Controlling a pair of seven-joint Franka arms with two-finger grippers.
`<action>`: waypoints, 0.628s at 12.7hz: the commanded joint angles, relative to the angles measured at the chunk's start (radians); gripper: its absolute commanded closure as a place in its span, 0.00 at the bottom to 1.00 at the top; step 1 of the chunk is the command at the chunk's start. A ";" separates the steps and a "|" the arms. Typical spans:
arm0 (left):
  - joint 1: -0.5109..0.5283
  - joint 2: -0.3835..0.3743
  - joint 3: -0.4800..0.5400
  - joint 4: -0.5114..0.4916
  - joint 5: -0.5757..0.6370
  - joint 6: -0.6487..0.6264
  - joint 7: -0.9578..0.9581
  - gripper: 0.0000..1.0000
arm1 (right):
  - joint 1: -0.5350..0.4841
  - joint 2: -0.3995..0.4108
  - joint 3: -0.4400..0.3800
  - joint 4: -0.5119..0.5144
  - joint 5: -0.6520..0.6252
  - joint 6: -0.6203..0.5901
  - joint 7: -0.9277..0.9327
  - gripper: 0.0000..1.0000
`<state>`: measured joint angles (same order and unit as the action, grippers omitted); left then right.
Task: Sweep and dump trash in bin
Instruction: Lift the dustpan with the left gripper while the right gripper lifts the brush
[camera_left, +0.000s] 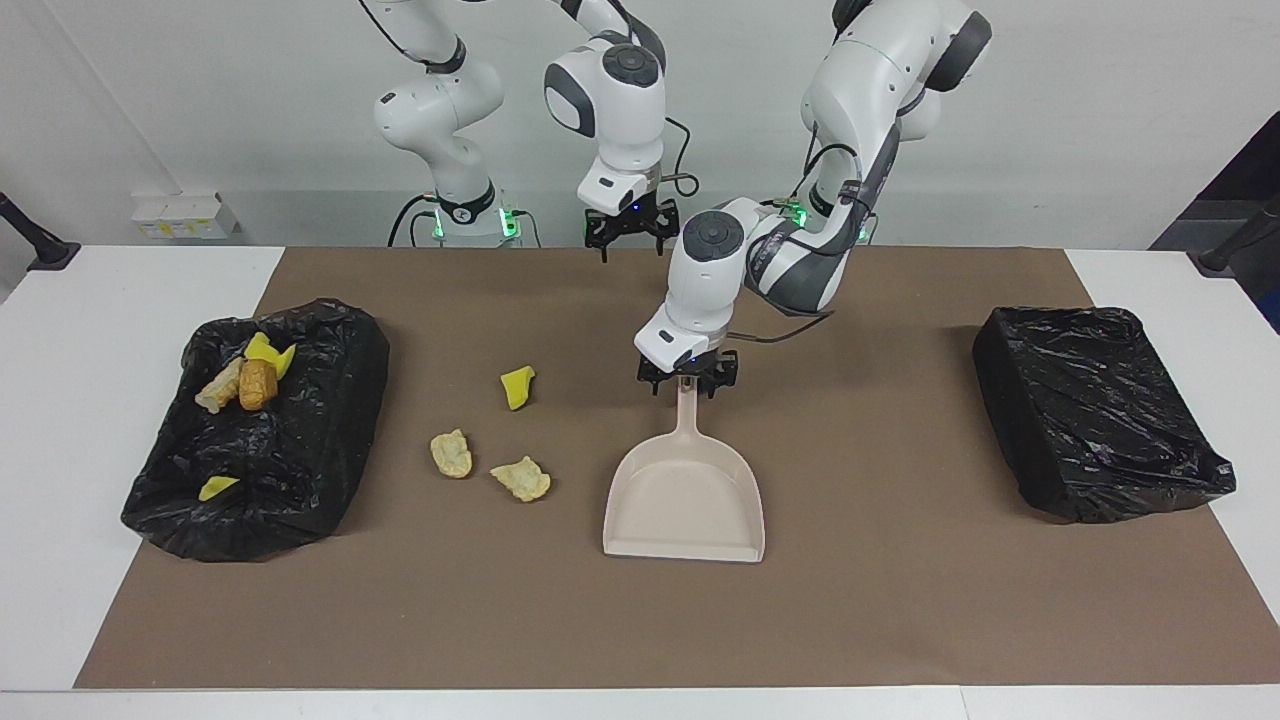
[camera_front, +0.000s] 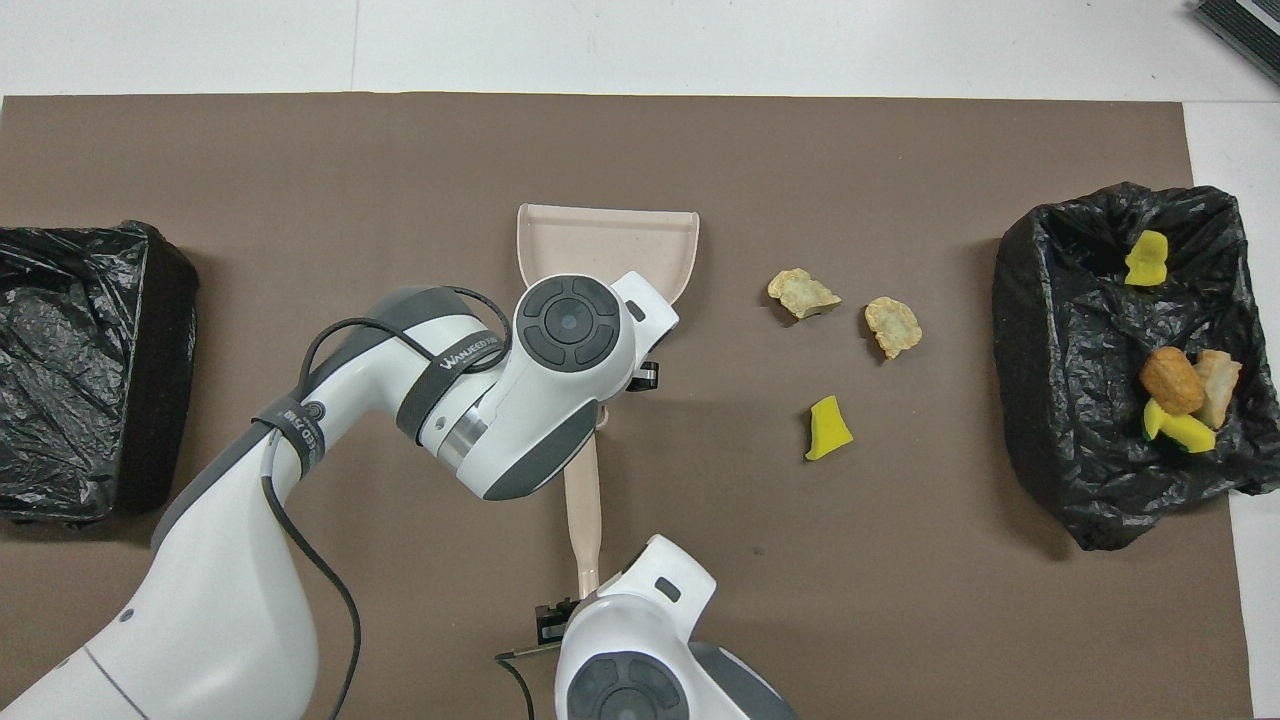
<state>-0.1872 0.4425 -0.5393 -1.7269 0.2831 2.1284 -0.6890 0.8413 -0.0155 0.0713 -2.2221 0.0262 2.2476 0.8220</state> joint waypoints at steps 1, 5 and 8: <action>0.015 -0.019 -0.001 0.035 0.083 -0.030 0.072 1.00 | 0.028 0.101 -0.004 0.042 -0.071 0.078 0.112 0.00; 0.092 -0.099 0.001 0.041 0.077 -0.090 0.412 1.00 | 0.028 0.111 -0.004 0.041 -0.075 0.083 0.109 0.11; 0.144 -0.149 -0.001 0.038 0.044 -0.168 0.595 1.00 | 0.018 0.111 -0.004 0.038 -0.075 0.075 0.097 0.20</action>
<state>-0.0615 0.3398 -0.5383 -1.6752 0.3487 2.0084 -0.1927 0.8698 0.0945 0.0655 -2.1881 -0.0244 2.3276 0.9116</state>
